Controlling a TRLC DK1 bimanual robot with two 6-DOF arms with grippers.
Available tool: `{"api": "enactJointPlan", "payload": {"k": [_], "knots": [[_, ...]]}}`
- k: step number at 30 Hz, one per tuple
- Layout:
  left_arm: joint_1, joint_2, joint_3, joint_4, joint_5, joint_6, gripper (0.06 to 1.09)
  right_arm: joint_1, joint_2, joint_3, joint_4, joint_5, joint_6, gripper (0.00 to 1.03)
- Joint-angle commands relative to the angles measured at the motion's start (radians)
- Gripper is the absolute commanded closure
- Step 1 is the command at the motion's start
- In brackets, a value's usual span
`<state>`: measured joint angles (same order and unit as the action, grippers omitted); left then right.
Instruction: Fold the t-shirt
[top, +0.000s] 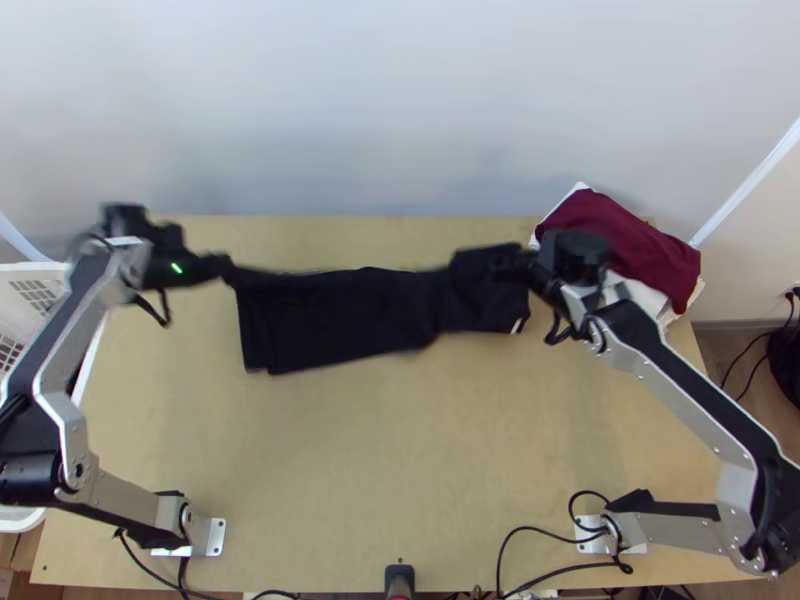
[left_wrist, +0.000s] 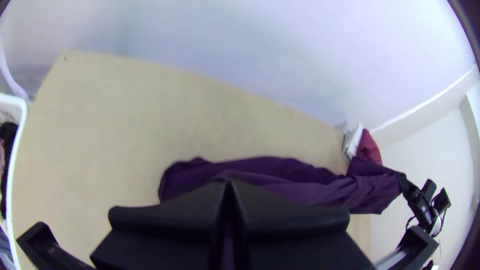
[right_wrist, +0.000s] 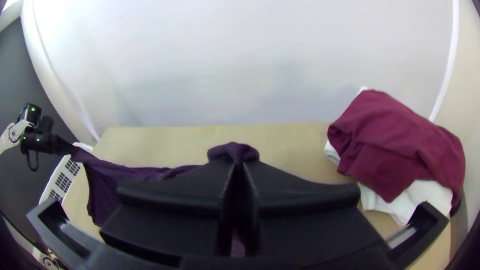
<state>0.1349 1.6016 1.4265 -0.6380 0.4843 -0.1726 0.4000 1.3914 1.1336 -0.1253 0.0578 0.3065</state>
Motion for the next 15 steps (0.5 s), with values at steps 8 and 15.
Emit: {"api": "enactJointPlan", "payload": {"k": [8,15], "knots": [[0.023,-0.089,0.39,-0.081,-0.096,-0.09,1.05,-0.041,-0.046,0.247,-0.004,0.028,-0.084,1.0],[0.012,-0.086,0.615,-0.02,-0.219,-0.13,1.05,-0.067,0.061,0.506,0.069,0.045,-0.193,1.0]]}}
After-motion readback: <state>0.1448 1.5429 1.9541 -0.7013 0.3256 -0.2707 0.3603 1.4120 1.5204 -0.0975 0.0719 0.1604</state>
